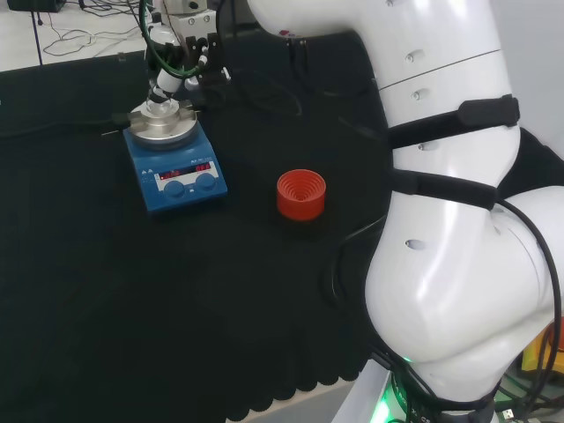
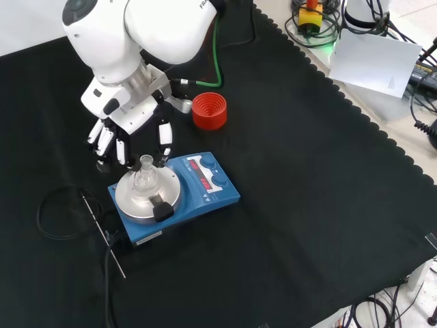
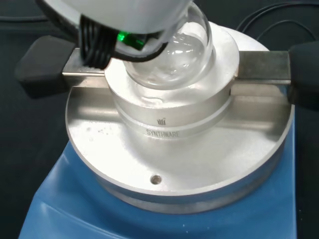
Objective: Place the round-bottom flask on the heater.
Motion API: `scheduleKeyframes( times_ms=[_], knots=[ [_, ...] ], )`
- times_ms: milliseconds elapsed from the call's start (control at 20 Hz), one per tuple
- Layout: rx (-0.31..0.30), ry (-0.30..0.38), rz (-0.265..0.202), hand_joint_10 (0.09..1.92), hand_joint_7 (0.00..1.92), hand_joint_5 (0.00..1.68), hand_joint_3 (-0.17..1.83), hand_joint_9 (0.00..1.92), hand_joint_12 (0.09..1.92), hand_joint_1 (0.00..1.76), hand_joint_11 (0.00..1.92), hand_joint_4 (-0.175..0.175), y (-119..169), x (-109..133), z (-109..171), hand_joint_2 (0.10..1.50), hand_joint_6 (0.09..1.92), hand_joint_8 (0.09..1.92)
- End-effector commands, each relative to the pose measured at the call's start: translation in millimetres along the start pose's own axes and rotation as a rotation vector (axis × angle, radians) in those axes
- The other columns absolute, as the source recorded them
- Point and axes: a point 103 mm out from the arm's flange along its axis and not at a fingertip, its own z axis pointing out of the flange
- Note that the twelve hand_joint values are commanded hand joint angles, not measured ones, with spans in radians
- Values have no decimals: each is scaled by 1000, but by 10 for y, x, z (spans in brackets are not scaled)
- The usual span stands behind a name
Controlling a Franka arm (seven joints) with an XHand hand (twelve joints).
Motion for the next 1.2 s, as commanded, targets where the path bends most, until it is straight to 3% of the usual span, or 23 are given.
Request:
scheduleKeyframes(
  times_ms=[50, 200, 300, 350, 450, 850, 1200],
  knots=[
    [-5, 34, -12, 638, 389, 1122, 742, 620, 1346, 1082, 357, 175, 42, 10, 19, 681, 970, 733],
    [-11, 44, -18, 671, 344, 1088, 483, 580, 1352, 1060, 340, 175, 31, 0, 23, 820, 920, 755],
    [-13, 47, -21, 684, 316, 976, 500, 556, 1352, 982, 326, 26, 21, -7, 21, 753, 887, 757],
    [-16, 46, -23, 690, 303, 930, 546, 545, 1355, 959, 318, -20, 13, -11, 18, 710, 881, 759],
    [-17, 41, -26, 695, 282, 862, 596, 527, 1358, 936, 304, -59, -2, -14, 9, 662, 870, 759],
    [-27, 28, -33, 715, 216, 627, 635, 463, 1380, 926, 240, -65, -95, -20, -54, 599, 876, 756],
    [-62, 18, 8, 718, 183, 491, 629, 437, 1387, 900, 204, -64, -360, -85, -283, 584, 836, 750]
  ],
)
